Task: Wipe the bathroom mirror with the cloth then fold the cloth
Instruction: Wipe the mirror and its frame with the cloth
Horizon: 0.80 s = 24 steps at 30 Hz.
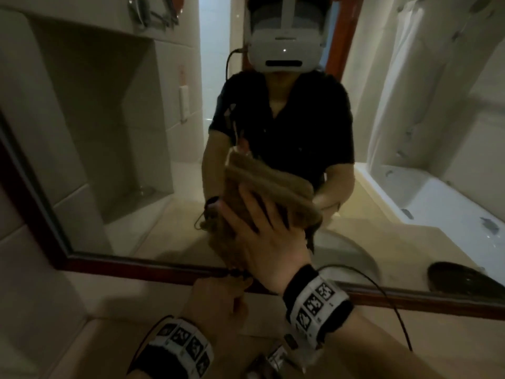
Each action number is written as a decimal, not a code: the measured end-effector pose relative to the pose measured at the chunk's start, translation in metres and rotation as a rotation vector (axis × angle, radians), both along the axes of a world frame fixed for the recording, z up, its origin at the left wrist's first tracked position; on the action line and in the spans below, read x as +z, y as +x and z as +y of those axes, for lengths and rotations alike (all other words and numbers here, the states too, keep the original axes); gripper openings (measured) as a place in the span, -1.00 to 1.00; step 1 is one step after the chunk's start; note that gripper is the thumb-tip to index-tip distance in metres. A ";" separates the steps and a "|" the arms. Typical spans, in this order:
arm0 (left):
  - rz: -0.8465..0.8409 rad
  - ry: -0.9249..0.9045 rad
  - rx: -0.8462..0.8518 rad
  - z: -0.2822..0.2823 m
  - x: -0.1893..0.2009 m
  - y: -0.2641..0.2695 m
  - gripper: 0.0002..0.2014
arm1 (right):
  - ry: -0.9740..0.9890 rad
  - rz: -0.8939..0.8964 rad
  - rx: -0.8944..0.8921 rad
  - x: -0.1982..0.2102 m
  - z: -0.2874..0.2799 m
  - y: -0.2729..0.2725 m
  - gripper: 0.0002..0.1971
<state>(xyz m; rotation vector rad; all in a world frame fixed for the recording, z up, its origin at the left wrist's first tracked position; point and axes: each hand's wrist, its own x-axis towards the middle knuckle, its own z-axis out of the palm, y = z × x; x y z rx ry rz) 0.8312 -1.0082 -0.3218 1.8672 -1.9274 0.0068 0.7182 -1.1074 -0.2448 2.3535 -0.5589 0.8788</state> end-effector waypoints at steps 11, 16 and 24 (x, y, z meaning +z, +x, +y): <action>-0.140 0.224 0.085 -0.002 0.029 -0.018 -0.56 | 0.187 0.096 0.016 0.002 -0.002 -0.040 -0.29; -0.340 0.389 0.058 -0.008 0.039 -0.019 -0.62 | 0.019 -0.160 -0.084 0.140 -0.013 -0.028 -0.35; -0.223 0.340 0.153 -0.005 0.026 -0.015 -0.58 | -0.034 -0.105 0.000 0.055 -0.014 -0.015 -0.31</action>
